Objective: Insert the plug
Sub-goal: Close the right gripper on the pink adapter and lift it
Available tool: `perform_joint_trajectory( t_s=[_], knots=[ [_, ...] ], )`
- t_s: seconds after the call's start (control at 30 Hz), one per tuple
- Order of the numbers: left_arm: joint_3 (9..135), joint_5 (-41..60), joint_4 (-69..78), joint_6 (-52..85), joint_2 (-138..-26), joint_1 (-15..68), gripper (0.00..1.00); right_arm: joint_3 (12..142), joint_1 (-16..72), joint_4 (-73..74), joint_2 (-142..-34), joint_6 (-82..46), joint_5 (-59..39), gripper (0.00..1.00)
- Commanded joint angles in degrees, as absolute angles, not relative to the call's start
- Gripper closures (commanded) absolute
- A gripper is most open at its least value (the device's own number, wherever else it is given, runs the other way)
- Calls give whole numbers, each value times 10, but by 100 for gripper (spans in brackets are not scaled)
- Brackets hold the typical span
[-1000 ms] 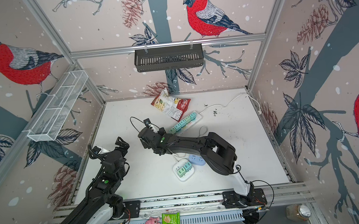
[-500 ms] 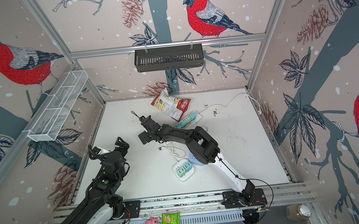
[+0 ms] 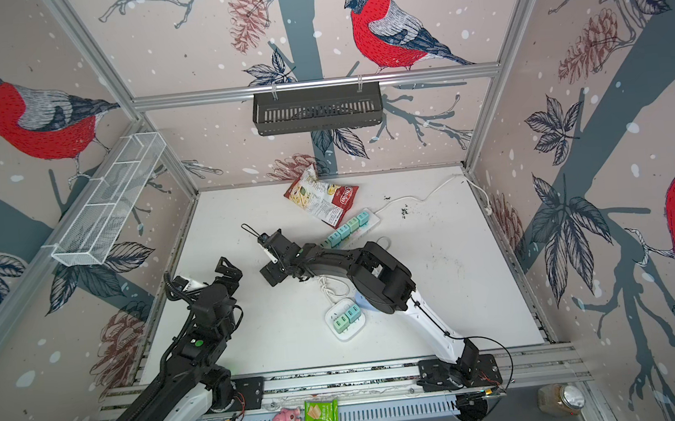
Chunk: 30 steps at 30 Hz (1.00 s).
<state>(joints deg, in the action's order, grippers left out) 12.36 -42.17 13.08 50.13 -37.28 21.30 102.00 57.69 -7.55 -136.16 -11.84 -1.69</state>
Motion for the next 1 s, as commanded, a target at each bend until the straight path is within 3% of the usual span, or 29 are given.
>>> perform_joint_trajectory(
  t_s=[0.0, 0.2, 0.5, 0.73, 0.97],
  knots=[
    [125, -435, 143, 508, -371, 212, 3, 1010, 581, -60, -1354, -120, 12, 20],
    [126, -438, 140, 510, -368, 212, 3, 1006, 587, -53, -1362, -120, 39, 47],
    [127, -432, 145, 502, -372, 212, 3, 978, 589, -23, -1345, -125, 44, 66],
    [152, -355, 154, 438, -369, 212, 3, 813, 589, 103, -1179, -116, 34, 72],
    [157, -141, 225, 314, -349, 221, 2, 630, 589, 246, -963, -71, 123, 86]
  ],
)
